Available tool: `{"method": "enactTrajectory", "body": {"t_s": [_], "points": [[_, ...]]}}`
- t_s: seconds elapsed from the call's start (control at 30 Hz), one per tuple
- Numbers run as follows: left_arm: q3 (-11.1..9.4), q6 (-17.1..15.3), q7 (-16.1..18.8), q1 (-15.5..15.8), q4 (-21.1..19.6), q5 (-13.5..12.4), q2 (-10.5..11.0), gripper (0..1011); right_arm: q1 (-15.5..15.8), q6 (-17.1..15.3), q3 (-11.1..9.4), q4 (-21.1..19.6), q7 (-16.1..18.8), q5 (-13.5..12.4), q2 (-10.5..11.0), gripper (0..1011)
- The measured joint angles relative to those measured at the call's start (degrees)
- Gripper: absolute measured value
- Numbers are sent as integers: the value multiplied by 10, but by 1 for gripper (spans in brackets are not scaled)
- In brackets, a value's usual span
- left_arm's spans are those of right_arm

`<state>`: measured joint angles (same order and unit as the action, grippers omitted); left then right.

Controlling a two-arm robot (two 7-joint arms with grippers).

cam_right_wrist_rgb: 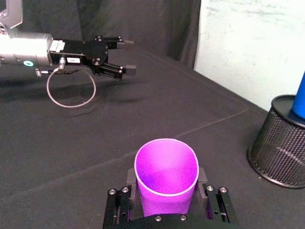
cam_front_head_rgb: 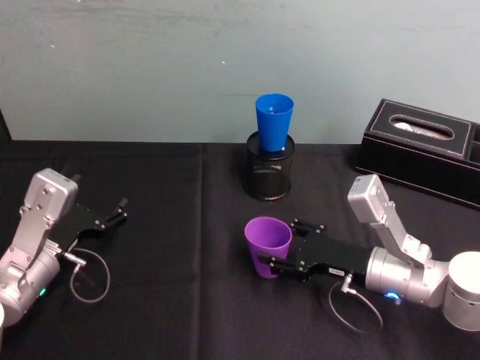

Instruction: Pick up one cup with a gripper and tap it against the other cup.

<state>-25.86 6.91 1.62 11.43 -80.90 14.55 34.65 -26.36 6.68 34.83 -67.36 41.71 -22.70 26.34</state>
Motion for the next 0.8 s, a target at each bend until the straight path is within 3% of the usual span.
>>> {"method": "enactTrajectory", "body": {"t_s": [0.6,0.8], "points": [[0,0,0,0,0,0,0,1011,-5,-4,-5,23,11,3,-14,718],[0,0,0,0,0,0,0,1011,-5,-5,-4,23,11,4,-13,850]]}}
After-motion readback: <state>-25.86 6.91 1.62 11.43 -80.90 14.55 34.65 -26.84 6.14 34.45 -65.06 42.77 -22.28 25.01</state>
